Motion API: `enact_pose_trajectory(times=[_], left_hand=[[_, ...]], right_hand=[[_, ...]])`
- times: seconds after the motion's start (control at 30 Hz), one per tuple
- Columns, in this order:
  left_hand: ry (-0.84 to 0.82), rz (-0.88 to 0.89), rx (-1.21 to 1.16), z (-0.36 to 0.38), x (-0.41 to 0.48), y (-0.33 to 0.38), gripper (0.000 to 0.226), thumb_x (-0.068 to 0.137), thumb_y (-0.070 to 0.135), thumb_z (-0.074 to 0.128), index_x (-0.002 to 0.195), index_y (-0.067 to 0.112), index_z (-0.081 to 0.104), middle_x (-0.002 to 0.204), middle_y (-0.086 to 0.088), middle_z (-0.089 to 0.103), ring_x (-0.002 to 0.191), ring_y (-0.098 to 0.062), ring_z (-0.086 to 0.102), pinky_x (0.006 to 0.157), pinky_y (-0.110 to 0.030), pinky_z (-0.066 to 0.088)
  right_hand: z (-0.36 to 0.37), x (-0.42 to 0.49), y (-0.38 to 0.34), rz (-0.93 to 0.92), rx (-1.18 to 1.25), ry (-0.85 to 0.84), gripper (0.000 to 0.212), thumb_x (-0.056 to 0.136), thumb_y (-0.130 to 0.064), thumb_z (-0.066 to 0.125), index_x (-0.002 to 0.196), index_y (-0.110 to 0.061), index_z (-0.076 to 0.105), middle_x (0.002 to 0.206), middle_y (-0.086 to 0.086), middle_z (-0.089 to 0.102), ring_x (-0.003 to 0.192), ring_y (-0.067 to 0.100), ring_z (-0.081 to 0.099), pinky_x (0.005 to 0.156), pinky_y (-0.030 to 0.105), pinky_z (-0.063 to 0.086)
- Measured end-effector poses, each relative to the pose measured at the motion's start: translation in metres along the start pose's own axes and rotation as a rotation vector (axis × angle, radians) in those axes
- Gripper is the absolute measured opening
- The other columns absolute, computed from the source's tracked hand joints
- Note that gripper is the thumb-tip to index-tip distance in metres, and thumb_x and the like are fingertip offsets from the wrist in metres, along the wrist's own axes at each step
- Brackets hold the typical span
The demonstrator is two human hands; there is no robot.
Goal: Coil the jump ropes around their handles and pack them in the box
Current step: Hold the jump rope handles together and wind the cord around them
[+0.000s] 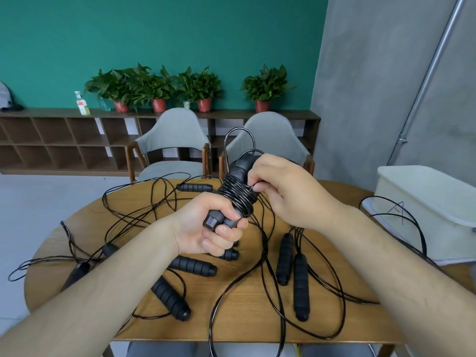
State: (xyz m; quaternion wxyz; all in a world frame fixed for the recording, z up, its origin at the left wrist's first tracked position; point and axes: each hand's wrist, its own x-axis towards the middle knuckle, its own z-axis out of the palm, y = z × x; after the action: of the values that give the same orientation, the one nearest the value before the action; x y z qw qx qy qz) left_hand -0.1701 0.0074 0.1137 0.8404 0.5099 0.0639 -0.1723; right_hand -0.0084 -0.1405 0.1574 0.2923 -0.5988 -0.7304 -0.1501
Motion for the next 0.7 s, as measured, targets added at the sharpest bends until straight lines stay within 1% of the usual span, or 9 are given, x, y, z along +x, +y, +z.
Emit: enact_pose_trajectory(times=[0.07,0.13,0.2,0.27,0.33,0.43,0.57,0.7], left_hand=[[0.011,-0.014,-0.018,0.001,0.002,0.0,0.011,0.084,0.018,0.056,0.09,0.01,0.054,0.059,0.004,0.045,0.042,-0.007,0.022,0.036,-0.017,0.028],[0.037,-0.017,-0.027,0.001,0.003,-0.003,0.013,0.081,0.019,0.06,0.088,0.01,0.055,0.059,0.004,0.044,0.042,-0.006,0.022,0.035,-0.017,0.029],[0.059,-0.011,-0.024,0.0,0.001,-0.006,0.014,0.081,0.02,0.061,0.088,0.01,0.055,0.059,0.005,0.042,0.041,-0.006,0.023,0.035,-0.017,0.028],[0.076,-0.007,-0.022,-0.002,-0.002,-0.007,0.012,0.083,0.02,0.059,0.089,0.01,0.054,0.059,0.005,0.042,0.041,-0.006,0.023,0.035,-0.018,0.026],[0.096,-0.009,-0.01,-0.003,-0.002,-0.009,0.011,0.083,0.02,0.057,0.089,0.011,0.054,0.059,0.005,0.041,0.04,-0.006,0.023,0.035,-0.018,0.026],[0.106,0.0,0.014,-0.003,-0.001,-0.015,0.011,0.083,0.02,0.058,0.088,0.011,0.053,0.06,0.005,0.04,0.04,-0.006,0.023,0.035,-0.018,0.027],[0.121,0.015,0.051,-0.004,-0.001,-0.022,0.012,0.083,0.021,0.06,0.087,0.012,0.052,0.061,0.004,0.037,0.041,-0.006,0.022,0.035,-0.017,0.028],[0.159,0.015,0.129,-0.002,0.0,-0.022,0.012,0.083,0.021,0.059,0.085,0.014,0.049,0.063,0.003,0.033,0.042,-0.006,0.021,0.037,-0.018,0.022]], right_hand=[[0.002,0.002,0.001,-0.049,-0.068,-0.018,0.022,0.085,0.01,0.059,0.09,-0.01,0.064,0.093,-0.001,0.055,0.087,0.015,0.05,0.076,0.027,0.045],[0.005,0.0,0.006,-0.054,-0.064,-0.017,0.019,0.088,0.007,0.061,0.092,-0.011,0.065,0.094,-0.003,0.056,0.088,0.014,0.052,0.077,0.03,0.048],[0.006,-0.006,0.009,-0.007,0.029,-0.004,0.012,0.093,-0.003,0.062,0.096,-0.013,0.068,0.097,-0.004,0.058,0.09,0.013,0.056,0.08,0.032,0.05],[0.008,-0.012,0.008,0.057,0.124,0.017,0.009,0.096,-0.011,0.062,0.098,-0.014,0.071,0.098,-0.006,0.059,0.089,0.011,0.058,0.078,0.03,0.05],[0.011,-0.013,0.006,0.115,0.188,0.032,0.007,0.095,-0.015,0.064,0.093,-0.016,0.071,0.094,-0.008,0.06,0.084,0.01,0.058,0.074,0.029,0.051],[0.015,-0.013,0.001,0.182,0.216,0.026,0.007,0.092,-0.02,0.067,0.087,-0.02,0.07,0.089,-0.01,0.059,0.078,0.01,0.058,0.071,0.032,0.053],[0.015,-0.01,-0.005,0.22,0.132,-0.057,0.007,0.09,-0.023,0.064,0.085,-0.021,0.068,0.088,-0.01,0.057,0.077,0.009,0.057,0.071,0.034,0.052],[0.017,-0.005,-0.01,0.22,-0.01,-0.113,0.006,0.088,-0.019,0.059,0.083,-0.018,0.06,0.087,-0.005,0.052,0.075,0.012,0.052,0.069,0.036,0.049]])
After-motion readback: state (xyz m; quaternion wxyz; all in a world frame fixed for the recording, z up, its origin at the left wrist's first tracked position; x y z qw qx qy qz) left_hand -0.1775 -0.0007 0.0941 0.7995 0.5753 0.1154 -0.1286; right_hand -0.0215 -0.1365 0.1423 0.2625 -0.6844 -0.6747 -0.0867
